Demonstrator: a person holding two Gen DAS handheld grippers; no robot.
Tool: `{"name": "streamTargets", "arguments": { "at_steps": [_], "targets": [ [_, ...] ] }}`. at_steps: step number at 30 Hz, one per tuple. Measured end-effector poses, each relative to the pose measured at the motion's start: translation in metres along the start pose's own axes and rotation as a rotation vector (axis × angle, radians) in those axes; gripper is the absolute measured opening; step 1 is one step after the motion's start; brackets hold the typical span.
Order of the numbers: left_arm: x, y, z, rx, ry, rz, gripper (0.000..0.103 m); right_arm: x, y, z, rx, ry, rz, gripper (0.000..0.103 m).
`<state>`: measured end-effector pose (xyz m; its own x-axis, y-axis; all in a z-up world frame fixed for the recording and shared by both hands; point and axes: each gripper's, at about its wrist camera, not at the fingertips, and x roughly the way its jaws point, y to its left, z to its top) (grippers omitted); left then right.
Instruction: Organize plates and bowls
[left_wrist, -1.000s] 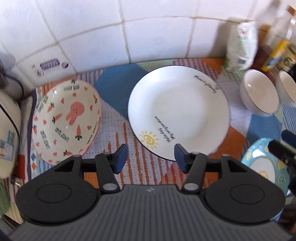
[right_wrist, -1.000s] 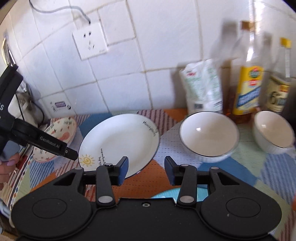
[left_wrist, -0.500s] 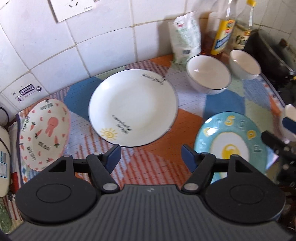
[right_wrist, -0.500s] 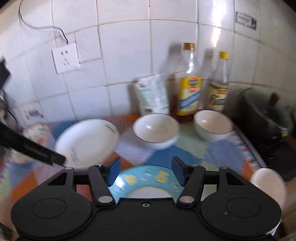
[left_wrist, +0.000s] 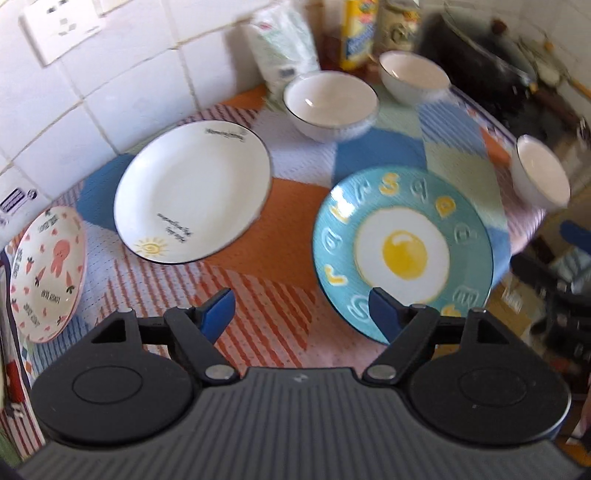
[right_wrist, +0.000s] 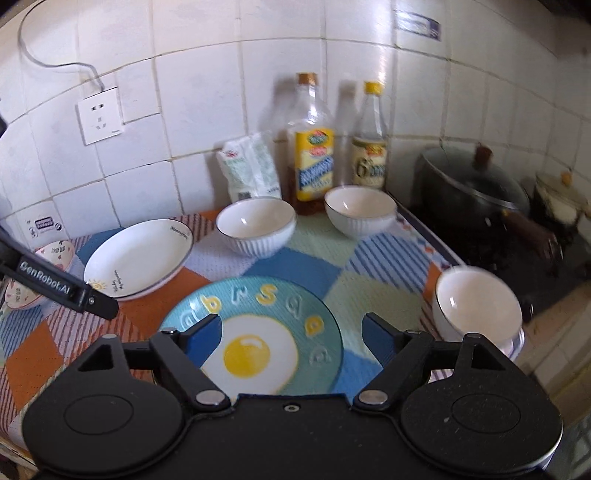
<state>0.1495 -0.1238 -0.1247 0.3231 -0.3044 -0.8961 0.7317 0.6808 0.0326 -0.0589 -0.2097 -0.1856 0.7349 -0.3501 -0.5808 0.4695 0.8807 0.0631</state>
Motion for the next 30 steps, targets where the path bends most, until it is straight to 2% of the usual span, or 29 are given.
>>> {"name": "streamTargets", "arguments": {
  "at_steps": [2,6,8,12,16,19,21,25,27,30],
  "targets": [
    [0.005,-0.009,-0.002,0.013,-0.006,-0.004,0.081,0.003,-0.008,-0.007,0.024,0.017,-0.031,0.086],
    [0.015,-0.02,-0.008,-0.015,-0.036,-0.064,0.081,0.011,-0.024,-0.019,0.076,0.036,-0.005,0.086],
    [0.023,-0.027,-0.009,-0.02,-0.036,-0.041,0.081,0.016,-0.031,-0.025,0.092,0.034,0.019,0.086],
    [0.043,-0.031,-0.006,-0.041,0.003,-0.015,0.081,0.034,-0.042,-0.033,0.149,0.07,0.072,0.085],
    [0.066,-0.027,-0.001,-0.049,0.047,0.018,0.081,0.049,-0.049,-0.036,0.206,0.092,0.122,0.08],
    [0.079,-0.017,0.002,-0.106,0.07,-0.001,0.081,0.06,-0.052,-0.036,0.237,0.129,0.167,0.072],
    [0.087,-0.013,0.004,-0.122,0.093,-0.013,0.081,0.068,-0.051,-0.035,0.23,0.154,0.199,0.071],
    [0.094,-0.012,0.007,-0.087,0.151,-0.041,0.075,0.08,-0.051,-0.035,0.231,0.177,0.219,0.071],
    [0.096,-0.012,0.008,-0.093,0.166,-0.062,0.062,0.086,-0.052,-0.034,0.236,0.182,0.206,0.071],
    [0.099,-0.013,0.011,-0.07,0.177,-0.07,0.05,0.094,-0.056,-0.034,0.236,0.192,0.204,0.069]
  ]
}}
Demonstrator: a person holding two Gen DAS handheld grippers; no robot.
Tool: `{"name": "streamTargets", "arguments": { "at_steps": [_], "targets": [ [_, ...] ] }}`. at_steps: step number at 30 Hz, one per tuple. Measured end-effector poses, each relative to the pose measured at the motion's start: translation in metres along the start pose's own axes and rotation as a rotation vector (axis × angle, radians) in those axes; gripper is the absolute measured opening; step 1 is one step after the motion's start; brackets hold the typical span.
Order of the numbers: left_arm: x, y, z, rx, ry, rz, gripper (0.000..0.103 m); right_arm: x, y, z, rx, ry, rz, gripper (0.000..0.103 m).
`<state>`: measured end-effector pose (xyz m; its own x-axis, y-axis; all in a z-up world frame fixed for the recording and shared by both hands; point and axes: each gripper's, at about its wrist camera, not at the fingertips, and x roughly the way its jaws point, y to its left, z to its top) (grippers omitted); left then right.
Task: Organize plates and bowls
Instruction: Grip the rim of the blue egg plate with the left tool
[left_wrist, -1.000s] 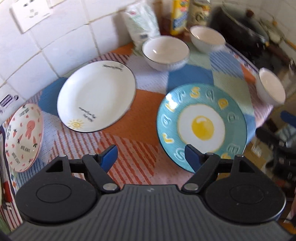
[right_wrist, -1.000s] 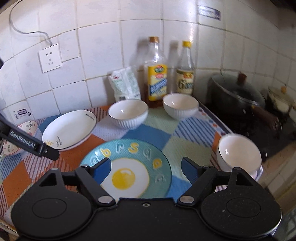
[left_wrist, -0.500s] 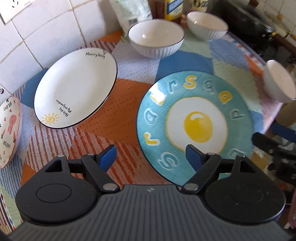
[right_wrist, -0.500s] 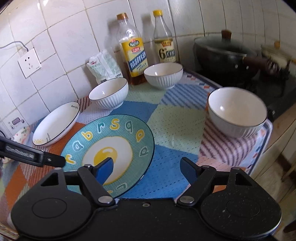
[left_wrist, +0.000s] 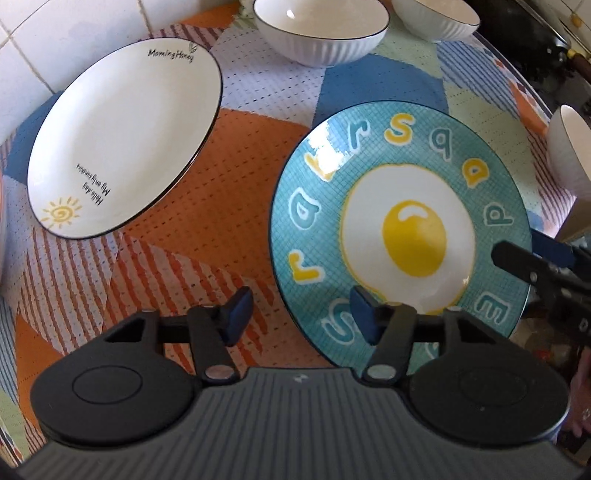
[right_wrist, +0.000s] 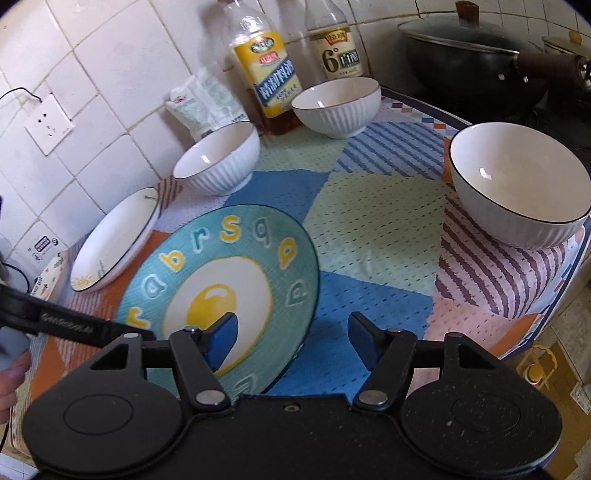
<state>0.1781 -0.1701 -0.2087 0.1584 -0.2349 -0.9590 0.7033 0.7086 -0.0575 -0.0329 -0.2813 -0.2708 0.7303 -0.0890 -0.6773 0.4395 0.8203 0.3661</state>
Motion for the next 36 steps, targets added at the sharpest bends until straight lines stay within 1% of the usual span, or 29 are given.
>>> {"name": "streamTargets", "arguments": {
  "at_steps": [1,2,3,4,6,7,9,10,11,14,15,18,20,22,26,29,31,34,36],
  "targets": [
    [0.0,0.0,0.001,0.004,-0.003,-0.008,0.047,0.001,-0.001,0.002,-0.007,0.005,0.01,0.062],
    [-0.001,0.0,0.001,0.003,-0.003,-0.019,0.04,0.002,-0.001,0.004,-0.013,0.01,0.025,0.055],
    [-0.001,0.001,0.003,-0.002,-0.002,-0.032,0.033,0.003,-0.001,0.005,-0.018,0.013,0.041,0.051],
    [-0.001,0.002,0.004,-0.008,0.002,-0.038,0.033,0.003,-0.001,0.007,-0.021,0.018,0.057,0.04],
    [-0.001,0.002,0.004,-0.002,0.004,-0.046,0.032,0.006,-0.003,0.009,-0.021,0.036,0.053,0.034],
    [-0.001,0.002,0.002,0.004,-0.004,-0.049,0.032,0.007,-0.007,0.01,-0.006,0.05,0.068,0.032],
    [-0.002,0.001,-0.003,0.032,-0.031,-0.051,0.033,0.008,-0.01,0.012,0.006,0.072,0.094,0.032],
    [-0.003,0.001,-0.004,0.032,-0.038,-0.055,0.033,0.01,-0.009,0.012,-0.015,0.087,0.102,0.032],
    [-0.002,0.003,-0.004,0.014,-0.036,-0.064,0.033,0.014,-0.008,0.011,-0.034,0.109,0.11,0.031],
    [0.002,0.01,-0.003,-0.074,-0.024,-0.109,0.036,0.015,-0.012,0.013,-0.037,0.118,0.14,0.031],
    [0.002,0.009,-0.003,-0.074,-0.024,-0.108,0.037,0.016,-0.015,0.014,-0.033,0.125,0.15,0.03],
    [0.002,0.005,-0.005,-0.069,-0.033,-0.099,0.038,0.018,-0.019,0.016,-0.044,0.138,0.16,0.023],
    [0.001,0.005,-0.007,-0.08,-0.043,-0.094,0.037,0.019,-0.025,0.018,-0.001,0.144,0.173,0.019],
    [0.001,0.006,-0.009,-0.102,-0.051,-0.095,0.035,0.02,-0.03,0.02,0.049,0.154,0.187,0.017],
    [-0.006,0.003,-0.015,-0.128,-0.036,-0.098,0.035,0.021,-0.027,0.027,0.017,0.183,0.183,0.018],
    [-0.019,-0.002,-0.019,-0.117,-0.066,-0.117,0.035,0.016,-0.028,0.032,-0.006,0.174,0.199,0.018],
    [-0.026,-0.008,-0.02,-0.1,-0.078,-0.113,0.035,0.014,-0.034,0.038,0.02,0.181,0.212,0.018],
    [-0.038,-0.012,-0.02,-0.073,-0.1,-0.098,0.035,0.013,-0.036,0.045,0.001,0.197,0.225,0.019],
    [-0.045,-0.009,-0.019,-0.079,-0.114,-0.097,0.035,0.011,-0.036,0.046,0.003,0.201,0.241,0.019]
  ]
}}
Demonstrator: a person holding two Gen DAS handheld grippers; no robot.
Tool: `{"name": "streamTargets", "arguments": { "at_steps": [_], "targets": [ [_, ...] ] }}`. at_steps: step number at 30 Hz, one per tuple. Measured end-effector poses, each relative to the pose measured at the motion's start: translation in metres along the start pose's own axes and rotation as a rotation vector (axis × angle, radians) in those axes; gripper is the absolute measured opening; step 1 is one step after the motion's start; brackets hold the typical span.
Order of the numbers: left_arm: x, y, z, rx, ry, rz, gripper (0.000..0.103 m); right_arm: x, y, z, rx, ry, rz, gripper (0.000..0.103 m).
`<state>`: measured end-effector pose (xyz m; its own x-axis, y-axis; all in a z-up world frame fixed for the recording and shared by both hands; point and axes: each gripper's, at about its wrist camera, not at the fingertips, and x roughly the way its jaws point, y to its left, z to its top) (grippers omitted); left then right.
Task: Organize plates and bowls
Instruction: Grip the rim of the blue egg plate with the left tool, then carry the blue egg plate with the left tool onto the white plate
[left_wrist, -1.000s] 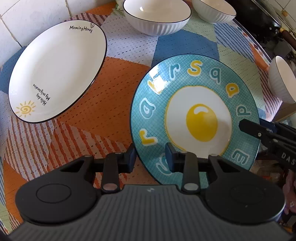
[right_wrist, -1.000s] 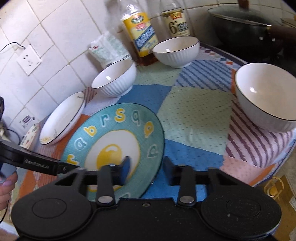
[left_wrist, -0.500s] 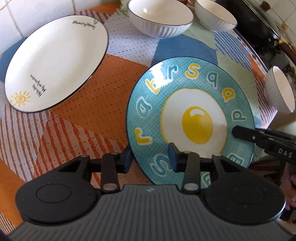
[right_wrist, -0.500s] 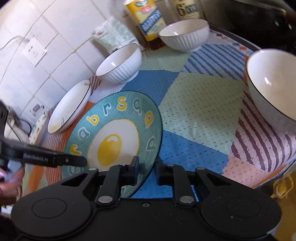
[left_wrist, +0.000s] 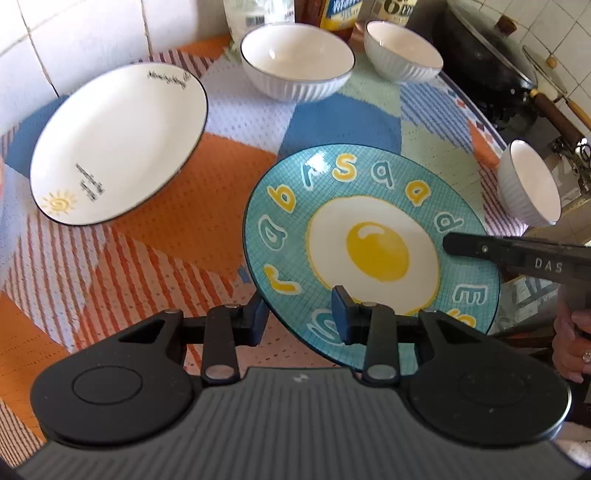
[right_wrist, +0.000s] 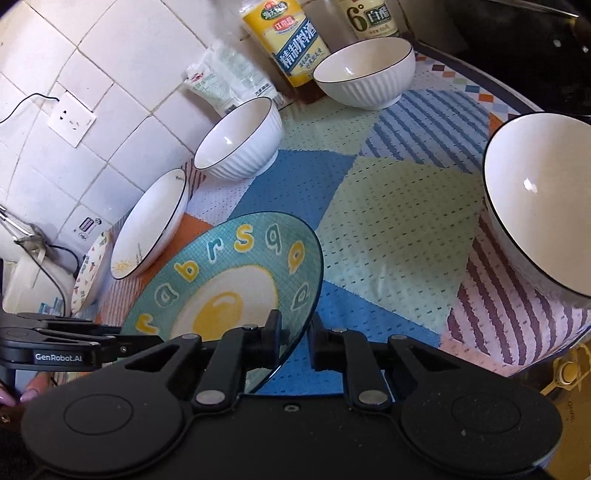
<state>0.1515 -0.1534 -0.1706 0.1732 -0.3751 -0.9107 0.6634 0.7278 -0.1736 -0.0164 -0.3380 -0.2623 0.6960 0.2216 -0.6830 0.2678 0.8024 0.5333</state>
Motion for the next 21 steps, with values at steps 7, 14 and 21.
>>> {"name": "streamTargets", "arguments": {
  "at_steps": [7,14,21],
  "targets": [
    [-0.025,0.018,0.0,-0.086,-0.032,-0.022,0.035,-0.008,0.021,0.004,-0.084,0.002,0.05,0.022],
    [-0.049,0.044,-0.004,-0.19,-0.073,-0.057,0.035,-0.009,0.048,0.027,-0.182,0.017,0.096,0.023],
    [-0.069,0.075,-0.005,-0.321,-0.098,0.015,0.035,0.005,0.086,0.057,-0.3,0.011,0.186,0.023]
  ]
}}
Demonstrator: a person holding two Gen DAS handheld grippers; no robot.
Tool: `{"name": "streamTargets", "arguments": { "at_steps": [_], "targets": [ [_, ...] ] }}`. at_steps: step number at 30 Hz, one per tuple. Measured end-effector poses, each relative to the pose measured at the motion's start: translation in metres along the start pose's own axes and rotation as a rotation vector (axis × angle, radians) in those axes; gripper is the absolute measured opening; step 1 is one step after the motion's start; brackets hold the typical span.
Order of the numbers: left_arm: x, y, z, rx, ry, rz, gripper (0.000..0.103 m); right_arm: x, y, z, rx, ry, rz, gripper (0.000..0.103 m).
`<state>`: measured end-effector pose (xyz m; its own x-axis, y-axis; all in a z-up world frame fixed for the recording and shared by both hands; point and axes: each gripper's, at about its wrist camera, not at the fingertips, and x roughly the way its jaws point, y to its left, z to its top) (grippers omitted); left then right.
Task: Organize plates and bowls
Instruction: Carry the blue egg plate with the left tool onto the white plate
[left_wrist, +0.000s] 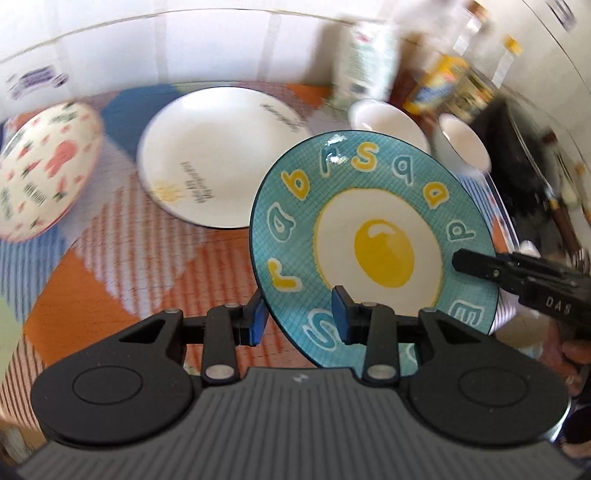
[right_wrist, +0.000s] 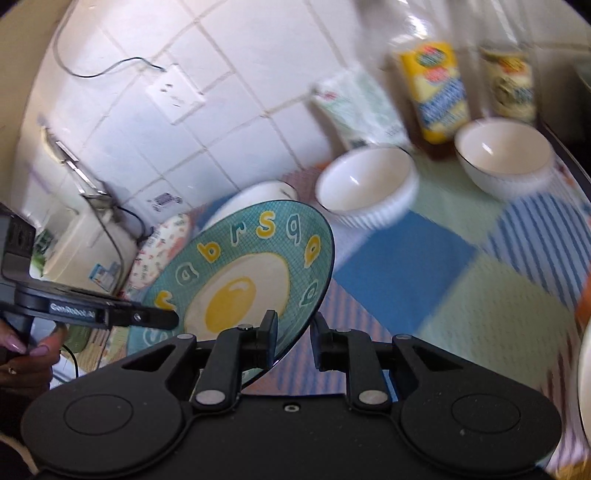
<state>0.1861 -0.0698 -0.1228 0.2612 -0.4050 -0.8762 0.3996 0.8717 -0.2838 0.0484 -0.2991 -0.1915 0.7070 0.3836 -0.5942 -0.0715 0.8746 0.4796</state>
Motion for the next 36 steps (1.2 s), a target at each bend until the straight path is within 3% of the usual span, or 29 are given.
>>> {"name": "streamTargets", "arguments": {
  "at_steps": [5,11,15,18,30,33,36],
  "targets": [
    [-0.007,0.025,0.006,-0.078,-0.017,0.049,0.035,0.028,0.006,0.023,-0.014,0.006,0.105,0.023],
    [0.005,0.056,0.025,-0.131,-0.051,0.099,0.035,0.072,0.019,0.045,-0.086,0.049,0.134,0.023],
    [0.025,0.06,0.047,-0.09,-0.076,0.202,0.035,0.107,0.01,0.057,-0.075,0.098,0.167,0.024],
    [0.04,0.068,0.062,-0.101,-0.075,0.225,0.035,0.131,-0.006,0.062,-0.003,0.11,0.189,0.024],
    [0.079,0.096,0.081,-0.206,0.016,0.195,0.035,0.165,-0.003,0.068,-0.013,0.182,0.103,0.025],
    [0.085,0.092,0.083,-0.178,0.023,0.206,0.036,0.168,0.008,0.071,-0.077,0.221,0.033,0.024],
    [0.091,0.1,0.085,-0.235,0.038,0.188,0.036,0.166,0.025,0.074,-0.155,0.255,-0.056,0.026]
  ]
}}
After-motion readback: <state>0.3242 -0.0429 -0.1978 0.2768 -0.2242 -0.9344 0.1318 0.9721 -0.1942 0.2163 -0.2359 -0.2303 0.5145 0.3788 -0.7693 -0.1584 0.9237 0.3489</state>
